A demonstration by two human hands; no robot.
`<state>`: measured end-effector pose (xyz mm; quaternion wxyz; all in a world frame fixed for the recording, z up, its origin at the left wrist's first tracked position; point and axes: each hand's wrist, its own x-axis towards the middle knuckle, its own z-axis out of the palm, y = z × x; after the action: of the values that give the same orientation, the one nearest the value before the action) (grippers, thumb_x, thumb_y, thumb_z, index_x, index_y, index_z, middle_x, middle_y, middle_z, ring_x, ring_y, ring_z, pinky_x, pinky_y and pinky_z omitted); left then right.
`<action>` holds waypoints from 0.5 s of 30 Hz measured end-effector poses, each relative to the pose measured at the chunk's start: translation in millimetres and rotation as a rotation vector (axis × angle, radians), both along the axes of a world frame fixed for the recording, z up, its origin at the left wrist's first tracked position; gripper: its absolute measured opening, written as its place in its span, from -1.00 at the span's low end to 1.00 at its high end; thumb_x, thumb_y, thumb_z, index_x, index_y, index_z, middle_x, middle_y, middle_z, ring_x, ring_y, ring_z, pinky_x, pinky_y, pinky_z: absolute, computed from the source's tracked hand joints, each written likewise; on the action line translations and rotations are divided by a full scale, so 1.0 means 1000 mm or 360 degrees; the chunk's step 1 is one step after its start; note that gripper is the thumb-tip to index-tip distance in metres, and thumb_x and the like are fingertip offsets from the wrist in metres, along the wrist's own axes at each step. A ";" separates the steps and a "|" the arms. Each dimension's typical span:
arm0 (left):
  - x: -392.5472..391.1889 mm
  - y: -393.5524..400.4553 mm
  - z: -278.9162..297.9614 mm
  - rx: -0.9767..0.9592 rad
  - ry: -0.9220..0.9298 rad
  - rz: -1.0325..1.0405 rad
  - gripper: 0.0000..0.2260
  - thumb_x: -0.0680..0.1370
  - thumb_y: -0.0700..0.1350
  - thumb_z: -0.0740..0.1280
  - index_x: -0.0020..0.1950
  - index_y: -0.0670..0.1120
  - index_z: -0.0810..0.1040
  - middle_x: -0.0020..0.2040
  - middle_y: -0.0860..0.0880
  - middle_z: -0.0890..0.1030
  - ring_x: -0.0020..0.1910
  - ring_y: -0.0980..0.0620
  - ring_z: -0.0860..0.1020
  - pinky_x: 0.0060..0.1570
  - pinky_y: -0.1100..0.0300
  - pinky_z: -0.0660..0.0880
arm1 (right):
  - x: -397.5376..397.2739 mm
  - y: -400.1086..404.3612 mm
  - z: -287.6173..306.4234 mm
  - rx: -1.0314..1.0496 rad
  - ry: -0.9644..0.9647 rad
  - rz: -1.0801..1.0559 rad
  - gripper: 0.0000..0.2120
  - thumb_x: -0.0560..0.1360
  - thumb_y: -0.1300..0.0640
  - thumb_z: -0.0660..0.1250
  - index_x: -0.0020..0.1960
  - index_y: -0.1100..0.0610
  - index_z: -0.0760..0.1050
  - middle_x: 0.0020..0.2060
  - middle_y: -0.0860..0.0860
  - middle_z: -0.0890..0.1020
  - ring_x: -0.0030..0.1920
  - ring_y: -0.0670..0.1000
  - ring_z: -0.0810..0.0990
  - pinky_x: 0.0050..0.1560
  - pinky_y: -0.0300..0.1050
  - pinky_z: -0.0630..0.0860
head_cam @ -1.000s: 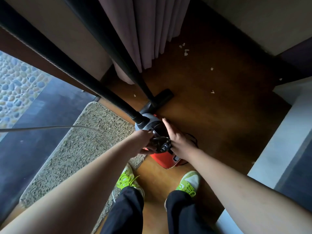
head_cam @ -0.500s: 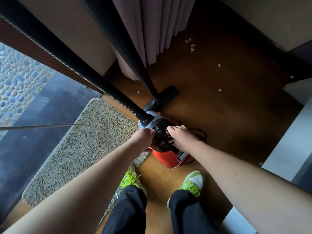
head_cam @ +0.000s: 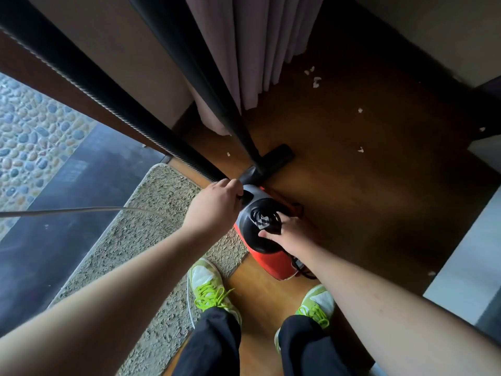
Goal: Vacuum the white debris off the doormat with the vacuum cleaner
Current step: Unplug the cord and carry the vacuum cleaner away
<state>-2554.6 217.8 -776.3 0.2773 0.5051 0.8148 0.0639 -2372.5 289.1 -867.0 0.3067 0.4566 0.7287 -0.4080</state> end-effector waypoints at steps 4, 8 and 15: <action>-0.033 0.010 0.004 0.0362 0.0435 -0.0725 -0.77 0.48 -0.15 0.20 0.04 -0.14 0.59 -0.15 -0.11 0.59 -0.17 -0.17 0.58 -0.18 0.03 0.54 | -0.007 -0.003 0.003 -0.0014 0.0015 -0.0041 -0.59 0.42 -0.21 0.39 0.17 -0.03 0.47 0.09 0.06 0.64 0.11 0.14 0.61 0.00 -0.15 0.47; -0.049 0.040 0.028 0.0859 0.0765 -0.1100 -0.69 0.65 -0.25 0.06 0.18 -0.17 0.59 0.12 -0.15 0.63 0.13 -0.17 0.59 0.26 0.00 0.43 | -0.012 -0.013 0.003 0.0100 0.0113 -0.0013 -0.71 0.33 -0.01 0.31 0.03 0.01 0.43 -0.12 0.13 0.67 -0.01 0.21 0.64 -0.08 -0.09 0.47; -0.031 0.111 0.077 -0.0452 0.1662 -0.1218 -0.59 0.62 -0.02 0.14 0.42 -0.15 0.42 0.36 -0.14 0.49 0.39 -0.20 0.38 0.51 -0.18 0.02 | -0.012 -0.024 -0.001 0.0188 0.0126 -0.0232 -0.53 0.37 -0.07 0.26 0.24 0.01 0.55 0.06 0.07 0.69 0.14 0.14 0.61 0.13 -0.14 0.45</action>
<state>-2585.6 328.4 -699.1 -0.0872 0.6821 0.6057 -0.4003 -2384.1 265.0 -867.5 0.2197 0.5091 0.7278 -0.4034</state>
